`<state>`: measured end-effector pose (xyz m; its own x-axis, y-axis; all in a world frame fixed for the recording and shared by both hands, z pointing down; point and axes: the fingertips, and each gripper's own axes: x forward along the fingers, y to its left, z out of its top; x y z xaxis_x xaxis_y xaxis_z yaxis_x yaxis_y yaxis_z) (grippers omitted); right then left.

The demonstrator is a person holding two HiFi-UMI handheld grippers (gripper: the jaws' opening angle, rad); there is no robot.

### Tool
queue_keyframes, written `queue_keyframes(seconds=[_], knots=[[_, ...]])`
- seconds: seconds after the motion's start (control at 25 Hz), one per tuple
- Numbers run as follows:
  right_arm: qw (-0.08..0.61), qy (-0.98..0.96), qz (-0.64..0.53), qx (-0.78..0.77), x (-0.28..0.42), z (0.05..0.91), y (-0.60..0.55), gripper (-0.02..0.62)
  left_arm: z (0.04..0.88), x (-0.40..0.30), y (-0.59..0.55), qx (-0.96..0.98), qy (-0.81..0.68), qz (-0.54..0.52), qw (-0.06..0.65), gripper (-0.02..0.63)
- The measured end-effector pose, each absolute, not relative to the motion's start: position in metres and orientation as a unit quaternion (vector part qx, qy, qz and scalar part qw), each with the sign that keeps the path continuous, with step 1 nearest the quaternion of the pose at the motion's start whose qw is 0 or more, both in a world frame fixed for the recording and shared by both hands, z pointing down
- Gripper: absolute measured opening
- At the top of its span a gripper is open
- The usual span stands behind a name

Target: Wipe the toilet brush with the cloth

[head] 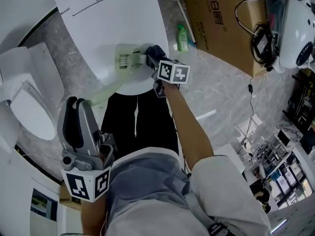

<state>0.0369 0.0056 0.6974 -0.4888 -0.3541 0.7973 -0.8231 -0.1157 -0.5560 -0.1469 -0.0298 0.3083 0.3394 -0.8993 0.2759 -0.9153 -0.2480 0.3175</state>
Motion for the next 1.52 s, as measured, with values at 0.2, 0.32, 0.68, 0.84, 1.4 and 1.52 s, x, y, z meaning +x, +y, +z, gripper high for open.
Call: queue_keyframes(seconds=[0.2,0.32,0.68,0.84,1.4,1.52], knots=[[0.185,-0.620,0.598,0.473,0.035,0.698,0.016,0.110,0.308,-0.147,-0.030,0.793,-0.570,0.016,0.215,0.000],[0.183,-0.614,0.599,0.480,0.035,0.698,0.022,0.110,0.308,-0.147,-0.030,0.794,-0.568,0.013,0.218,0.000],[0.171,-0.589,0.611,0.501,0.020,0.697,0.040,0.109,0.307,-0.144,-0.035,0.794,-0.556,0.005,0.247,0.000],[0.131,-0.551,0.630,0.532,0.020,0.698,0.046,0.109,0.307,-0.142,-0.038,0.796,-0.552,0.004,0.246,0.000],[-0.057,-0.410,0.695,0.588,0.001,0.701,0.071,0.106,0.306,-0.140,-0.043,0.807,-0.539,0.007,0.240,0.000],[-0.083,-0.394,0.697,0.593,-0.003,0.701,0.073,0.106,0.306,-0.140,-0.044,0.810,-0.536,0.006,0.238,0.000]])
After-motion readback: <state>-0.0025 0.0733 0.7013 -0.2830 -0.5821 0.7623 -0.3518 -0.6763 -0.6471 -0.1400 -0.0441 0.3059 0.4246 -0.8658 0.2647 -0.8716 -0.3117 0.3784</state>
